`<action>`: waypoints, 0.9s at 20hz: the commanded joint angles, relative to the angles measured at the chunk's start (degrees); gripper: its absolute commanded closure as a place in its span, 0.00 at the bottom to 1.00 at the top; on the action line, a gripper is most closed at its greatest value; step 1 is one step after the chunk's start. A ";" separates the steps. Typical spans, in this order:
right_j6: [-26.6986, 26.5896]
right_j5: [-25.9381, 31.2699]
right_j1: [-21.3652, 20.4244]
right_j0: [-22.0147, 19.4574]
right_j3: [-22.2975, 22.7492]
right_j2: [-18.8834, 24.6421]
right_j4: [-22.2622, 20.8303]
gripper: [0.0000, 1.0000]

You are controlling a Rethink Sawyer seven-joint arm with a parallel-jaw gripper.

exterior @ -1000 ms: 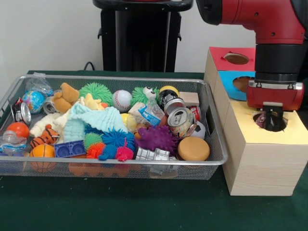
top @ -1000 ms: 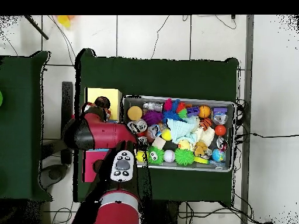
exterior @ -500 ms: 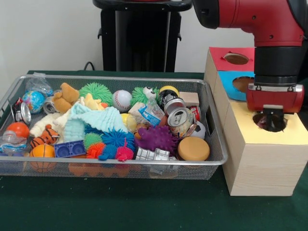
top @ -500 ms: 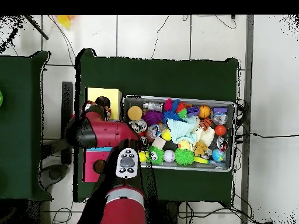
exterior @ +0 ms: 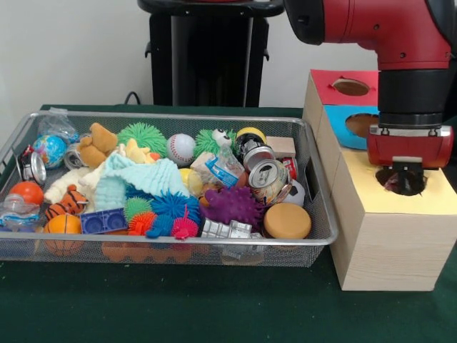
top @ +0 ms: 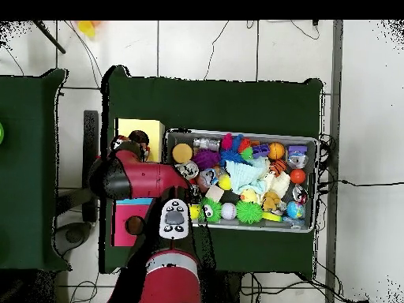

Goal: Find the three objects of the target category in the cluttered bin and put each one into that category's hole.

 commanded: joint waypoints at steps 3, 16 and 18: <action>5.92 12.07 -1.26 0.48 4.92 3.22 0.81 1.00; 4.57 32.57 -17.36 -0.60 4.53 0.87 0.67 1.00; 5.69 35.61 -18.98 0.20 3.56 0.15 0.81 1.00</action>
